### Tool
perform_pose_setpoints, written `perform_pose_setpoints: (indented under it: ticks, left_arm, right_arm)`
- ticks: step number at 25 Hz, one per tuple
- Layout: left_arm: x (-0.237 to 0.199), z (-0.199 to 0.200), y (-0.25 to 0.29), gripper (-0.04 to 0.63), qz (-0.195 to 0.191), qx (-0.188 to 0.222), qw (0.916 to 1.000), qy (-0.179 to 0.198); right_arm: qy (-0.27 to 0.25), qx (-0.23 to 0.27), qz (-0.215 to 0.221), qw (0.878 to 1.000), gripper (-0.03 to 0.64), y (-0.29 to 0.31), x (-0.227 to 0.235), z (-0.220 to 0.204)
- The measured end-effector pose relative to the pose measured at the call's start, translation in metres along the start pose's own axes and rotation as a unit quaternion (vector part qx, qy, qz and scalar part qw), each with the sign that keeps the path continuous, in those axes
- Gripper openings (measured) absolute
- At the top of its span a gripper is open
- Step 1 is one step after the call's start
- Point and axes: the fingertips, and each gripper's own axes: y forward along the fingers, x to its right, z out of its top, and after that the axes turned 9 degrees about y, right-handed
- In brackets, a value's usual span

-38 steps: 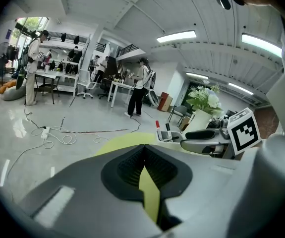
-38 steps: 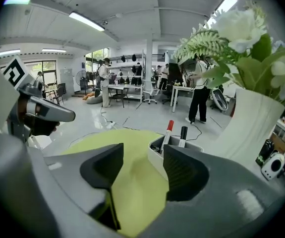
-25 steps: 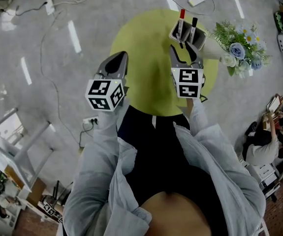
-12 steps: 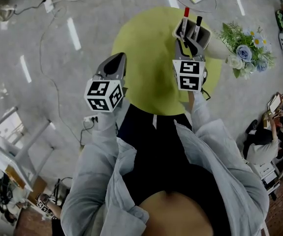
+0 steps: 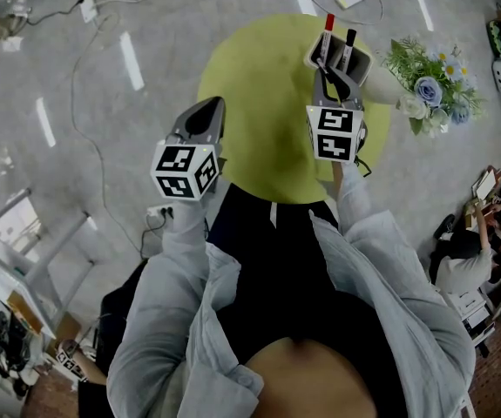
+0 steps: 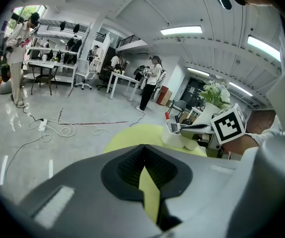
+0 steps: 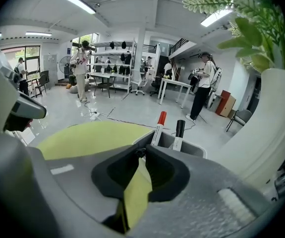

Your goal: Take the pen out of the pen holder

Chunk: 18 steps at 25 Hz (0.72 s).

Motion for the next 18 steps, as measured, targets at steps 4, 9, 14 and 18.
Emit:
perform_pose_setpoints:
  ticks: [4, 9, 14, 18]
  left_arm:
    - [0.005, 0.001, -0.005, 0.018, 0.002, 0.002, 1.0000, 0.003]
    - [0.012, 0.003, -0.012, 0.018, 0.005, 0.006, 0.9999, 0.007]
    - [0.020, 0.008, -0.021, 0.018, 0.013, 0.014, 0.9998, 0.009]
    - [0.029, 0.013, -0.029, 0.018, 0.023, 0.021, 0.9994, 0.012]
  right_arm:
    - [-0.003, 0.007, 0.003, 1.000, 0.043, -0.008, -0.001, 0.003]
    - [-0.014, 0.021, 0.004, 1.000, 0.043, -0.021, -0.001, 0.008]
    - [-0.014, 0.035, 0.011, 0.999, 0.043, -0.038, 0.000, 0.014]
    - [-0.012, 0.046, 0.024, 0.999, 0.043, -0.052, 0.001, 0.018]
